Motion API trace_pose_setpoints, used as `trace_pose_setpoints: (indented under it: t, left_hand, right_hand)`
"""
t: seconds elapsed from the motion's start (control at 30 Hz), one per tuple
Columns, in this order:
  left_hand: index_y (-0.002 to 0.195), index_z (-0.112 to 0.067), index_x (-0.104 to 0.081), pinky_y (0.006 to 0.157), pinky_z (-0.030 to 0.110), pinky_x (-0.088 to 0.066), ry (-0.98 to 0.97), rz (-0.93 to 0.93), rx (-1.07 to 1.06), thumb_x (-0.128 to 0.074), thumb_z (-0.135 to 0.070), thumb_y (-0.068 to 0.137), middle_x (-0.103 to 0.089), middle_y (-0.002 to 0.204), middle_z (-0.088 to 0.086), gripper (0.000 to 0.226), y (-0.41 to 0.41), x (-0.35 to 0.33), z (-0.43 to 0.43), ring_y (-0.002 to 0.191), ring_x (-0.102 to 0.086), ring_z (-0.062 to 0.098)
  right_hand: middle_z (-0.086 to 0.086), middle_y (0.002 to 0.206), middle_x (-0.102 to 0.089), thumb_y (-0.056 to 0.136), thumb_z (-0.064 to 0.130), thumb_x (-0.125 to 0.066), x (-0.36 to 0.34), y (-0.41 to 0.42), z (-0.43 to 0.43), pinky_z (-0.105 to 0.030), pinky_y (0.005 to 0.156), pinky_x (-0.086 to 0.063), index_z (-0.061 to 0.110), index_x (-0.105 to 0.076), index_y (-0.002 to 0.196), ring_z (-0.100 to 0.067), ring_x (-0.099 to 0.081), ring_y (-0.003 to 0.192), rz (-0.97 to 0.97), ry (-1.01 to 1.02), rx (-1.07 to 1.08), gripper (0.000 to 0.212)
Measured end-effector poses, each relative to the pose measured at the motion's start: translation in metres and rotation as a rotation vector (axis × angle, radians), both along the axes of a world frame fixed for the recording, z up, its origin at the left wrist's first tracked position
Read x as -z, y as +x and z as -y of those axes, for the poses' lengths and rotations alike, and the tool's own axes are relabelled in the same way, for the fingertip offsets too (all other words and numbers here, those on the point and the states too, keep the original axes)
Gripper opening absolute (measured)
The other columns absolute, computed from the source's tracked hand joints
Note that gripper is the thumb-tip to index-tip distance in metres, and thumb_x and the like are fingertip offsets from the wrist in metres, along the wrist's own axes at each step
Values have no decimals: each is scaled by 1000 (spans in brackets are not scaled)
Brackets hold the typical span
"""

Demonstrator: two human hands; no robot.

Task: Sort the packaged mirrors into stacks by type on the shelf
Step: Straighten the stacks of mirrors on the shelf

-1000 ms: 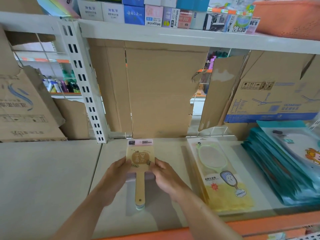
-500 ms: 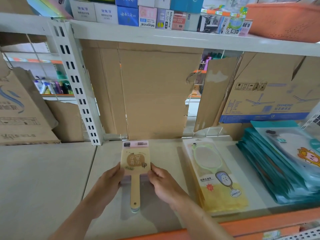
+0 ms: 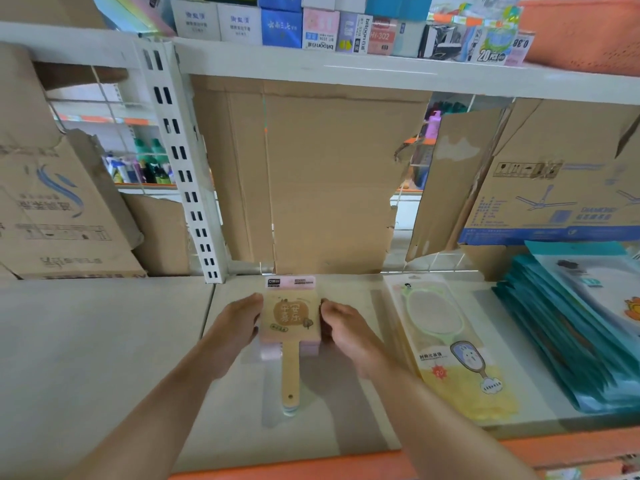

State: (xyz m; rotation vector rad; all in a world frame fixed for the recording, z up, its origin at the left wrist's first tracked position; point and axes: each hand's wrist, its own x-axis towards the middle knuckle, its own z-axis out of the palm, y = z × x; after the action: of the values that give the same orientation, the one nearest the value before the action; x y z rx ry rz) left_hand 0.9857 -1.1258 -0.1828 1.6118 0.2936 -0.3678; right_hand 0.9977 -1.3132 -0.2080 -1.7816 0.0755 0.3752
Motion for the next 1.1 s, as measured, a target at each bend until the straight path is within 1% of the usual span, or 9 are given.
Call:
trace_pose_setpoints:
  t: [0.17,0.37,0.5,0.6,0.7,0.83,0.9,1.0,1.1]
  left_hand:
    - [100,-7,-71,92,48,-51,40,10,-2,-41,-37,71,-73,95,16,51,18,1,11,90,-70,32]
    - [102,-13,-68,89,53,-53,105,-23,-24,-33,-28,89,-73,94,13,40,25,18,11,88,-71,29]
    - [105,-8,-67,89,54,-52,64,-20,-17,-32,-20,95,-71,99,18,38,17,7,14,92,-69,34]
    - [99,-9,-69,75,38,-53,6,11,29,-30,-19,99,-73,95,15,40,9,0,15,83,-71,26]
    - [96,-10,-64,71,24,-47,30,4,14,-28,-24,102,-75,85,4,39,2,6,5,77,-70,13]
    - [120,-12,-59,101,37,-41,350,-14,-25,-44,-53,89,-61,120,17,54,-3,4,-14,114,-56,30]
    - [138,-20,-47,99,40,-39,713,90,64,-36,-42,98,-55,132,21,48,-7,-4,-15,120,-51,37]
    - [140,-10,-43,86,41,-44,958,291,146,-38,-27,99,-59,120,30,44,-10,-17,-6,105,-60,43]
    - [141,-9,-43,106,41,-35,1061,402,189,-41,-25,98,-46,142,18,46,-10,-27,9,127,-48,35]
  right_hand:
    - [-8,100,-72,97,24,-34,0,12,-12,-35,85,-51,10,-67,94,-24,-67,96,-22,-46,30,37]
    - [-13,109,-67,97,27,-34,2,12,-14,-29,81,-45,4,-59,103,-17,-62,93,-37,-47,16,35]
    - [-3,127,-61,85,42,-37,2,13,-15,-31,99,-41,17,-59,111,-16,-56,114,-86,-61,11,43]
    - [-8,112,-67,93,31,-35,-2,7,-6,-29,87,-43,9,-62,101,-12,-61,96,-62,-56,-22,35]
    - [-3,89,-67,97,30,-34,-6,-3,4,-29,81,-43,17,-61,80,-14,-61,85,-16,-83,-33,34]
    - [-4,64,-51,100,39,-33,-25,-15,23,-35,73,-40,15,-52,75,-18,-52,63,110,-262,4,39]
    - [-2,74,-56,101,33,-31,-40,-20,35,-39,76,-43,12,-52,85,-21,-55,72,171,-371,-35,34]
    - [-5,94,-62,101,26,-30,-56,-25,60,-34,83,-44,8,-49,101,-29,-56,97,246,-505,-41,26]
    - [-11,97,-63,100,27,-30,-69,-32,87,-34,76,-46,9,-49,113,-28,-59,89,316,-646,-15,28]
